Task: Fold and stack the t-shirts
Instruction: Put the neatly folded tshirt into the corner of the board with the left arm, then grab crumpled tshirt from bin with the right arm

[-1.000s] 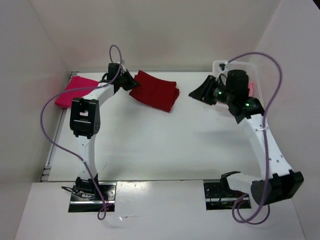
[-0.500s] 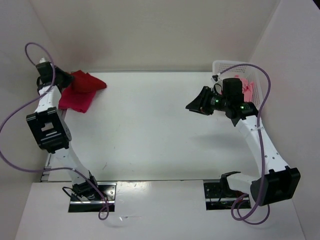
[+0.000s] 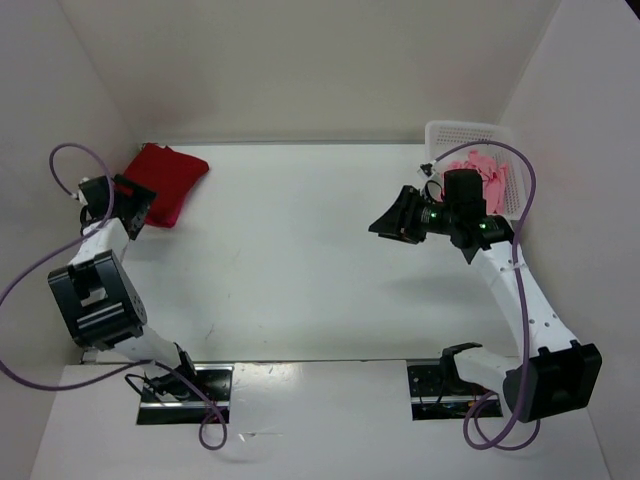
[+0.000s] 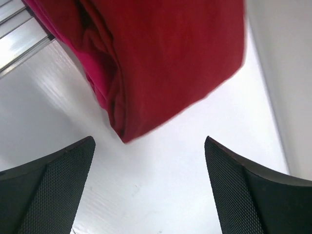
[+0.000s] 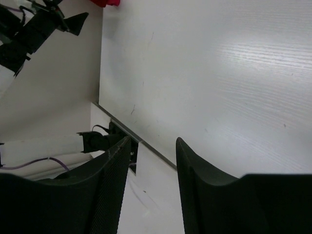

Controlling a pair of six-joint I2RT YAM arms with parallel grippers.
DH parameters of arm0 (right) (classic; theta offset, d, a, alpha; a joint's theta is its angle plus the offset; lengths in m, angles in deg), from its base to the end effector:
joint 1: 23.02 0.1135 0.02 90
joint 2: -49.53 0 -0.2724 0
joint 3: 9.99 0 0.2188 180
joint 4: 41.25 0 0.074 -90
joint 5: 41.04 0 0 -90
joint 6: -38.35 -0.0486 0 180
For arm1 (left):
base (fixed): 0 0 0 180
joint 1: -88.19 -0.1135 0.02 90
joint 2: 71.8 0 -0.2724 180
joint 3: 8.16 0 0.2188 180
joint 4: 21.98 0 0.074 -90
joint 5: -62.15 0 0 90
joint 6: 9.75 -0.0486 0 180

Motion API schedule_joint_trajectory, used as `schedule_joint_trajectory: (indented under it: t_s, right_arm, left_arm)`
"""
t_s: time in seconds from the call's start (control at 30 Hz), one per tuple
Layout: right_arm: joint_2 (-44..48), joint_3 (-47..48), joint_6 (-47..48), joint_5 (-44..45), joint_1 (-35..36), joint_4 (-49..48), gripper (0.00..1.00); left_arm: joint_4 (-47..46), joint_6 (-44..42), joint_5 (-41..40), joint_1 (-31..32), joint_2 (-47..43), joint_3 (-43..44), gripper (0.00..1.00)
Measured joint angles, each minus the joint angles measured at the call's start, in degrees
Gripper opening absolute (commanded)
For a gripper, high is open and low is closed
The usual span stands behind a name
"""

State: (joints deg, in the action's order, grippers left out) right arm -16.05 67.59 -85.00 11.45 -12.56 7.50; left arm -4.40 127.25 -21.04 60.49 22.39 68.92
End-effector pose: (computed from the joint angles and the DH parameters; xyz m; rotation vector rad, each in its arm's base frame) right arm 0.2027 0.0675 0.3397 0.0715 2.2937 1.1358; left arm 0.3122 0.1574 0.2512 -1.2733 1.7809 -0.3206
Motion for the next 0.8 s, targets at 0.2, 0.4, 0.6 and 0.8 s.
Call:
schedule_joint_trajectory:
  t_s: [0.2,0.4,0.6,0.8]
  right_arm:
    - [0.9,-2.4,-0.5,2.1,0.0,-0.3,0.53]
    - [1.0,-3.9,-1.7,5.2,0.1,-0.3,0.24]
    - [-0.7,-2.1,-2.6,11.6,0.5,-0.2,0.06]
    - [-6.9,5.2,-2.0,20.5,0.9,0.7,0.06]
  left_arm:
    - [0.2,3.8,-0.7,0.3,-15.4,-7.7,1.00]
    - [4.7,3.9,-0.1,7.0,-28.2,-11.8,0.54]
    - [10.2,-1.9,3.8,21.3,-29.5,-10.9,0.18]
    - [12.1,-5.0,11.0,37.7,-28.4,-10.3,0.29]
